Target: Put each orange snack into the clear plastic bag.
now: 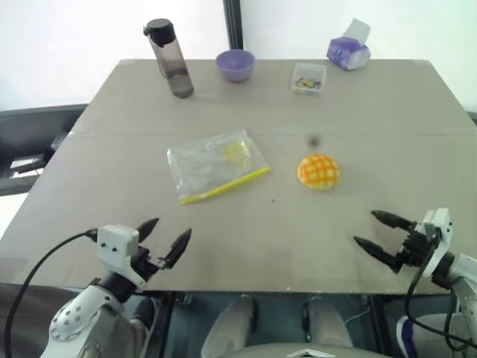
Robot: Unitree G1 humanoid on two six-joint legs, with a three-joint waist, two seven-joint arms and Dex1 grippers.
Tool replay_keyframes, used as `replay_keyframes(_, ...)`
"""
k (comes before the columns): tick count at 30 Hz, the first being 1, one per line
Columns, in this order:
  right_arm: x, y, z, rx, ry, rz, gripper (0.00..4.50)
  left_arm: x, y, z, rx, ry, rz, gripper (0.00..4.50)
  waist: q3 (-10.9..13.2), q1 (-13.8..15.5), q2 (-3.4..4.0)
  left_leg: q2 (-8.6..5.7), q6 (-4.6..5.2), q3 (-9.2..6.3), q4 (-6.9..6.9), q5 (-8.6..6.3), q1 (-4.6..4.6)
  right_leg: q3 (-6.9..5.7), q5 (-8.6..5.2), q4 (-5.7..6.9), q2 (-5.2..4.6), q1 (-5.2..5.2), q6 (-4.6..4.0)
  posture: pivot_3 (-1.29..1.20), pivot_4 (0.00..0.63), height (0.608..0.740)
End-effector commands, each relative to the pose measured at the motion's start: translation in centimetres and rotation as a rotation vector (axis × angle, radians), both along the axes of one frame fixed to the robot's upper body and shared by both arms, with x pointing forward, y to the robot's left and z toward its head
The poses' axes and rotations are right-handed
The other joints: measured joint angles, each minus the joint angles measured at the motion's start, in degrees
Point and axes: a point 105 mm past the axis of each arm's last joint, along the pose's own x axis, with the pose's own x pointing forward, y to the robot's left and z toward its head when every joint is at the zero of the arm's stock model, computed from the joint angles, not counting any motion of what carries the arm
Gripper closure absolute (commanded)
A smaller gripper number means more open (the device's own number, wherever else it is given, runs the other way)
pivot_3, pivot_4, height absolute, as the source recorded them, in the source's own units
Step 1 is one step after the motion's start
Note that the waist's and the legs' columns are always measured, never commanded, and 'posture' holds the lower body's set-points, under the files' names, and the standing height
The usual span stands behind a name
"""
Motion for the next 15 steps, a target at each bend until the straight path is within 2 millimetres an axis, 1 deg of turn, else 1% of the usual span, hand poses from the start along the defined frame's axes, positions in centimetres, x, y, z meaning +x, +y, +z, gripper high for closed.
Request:
replay_keyframes(1,0.06,-0.20,1.12,-0.004,-0.056,-0.006,0.08,0.08,-0.45,0.68,0.005,-0.034,-0.024,0.00,0.00,0.00,0.00,0.00,0.00,0.00,0.00,0.00,0.00,0.00,0.00,0.00,0.00,0.00,0.00,0.00,0.150,0.740)
replay_keyframes(7,0.12,-0.17,1.23,-0.005,-0.062,-0.008,0.08,0.15,-0.99,0.78,-0.001,-0.050,-0.050,0.00,0.00,0.00,0.00,0.00,0.00,0.01,0.00,0.00,0.01,0.01,0.00,0.00,0.00,0.00,0.00,0.00,0.150,0.740)
replay_keyframes(15,0.34,-0.18,1.54,-0.004,-0.066,-0.021,0.08,0.18,-1.20,0.75,0.006,-0.056,-0.059,0.00,0.00,0.00,0.00,0.01,0.01,0.05,0.00,0.00,0.01,0.05,0.01,0.01,0.00,-0.01,0.00,0.00,0.150,0.740)
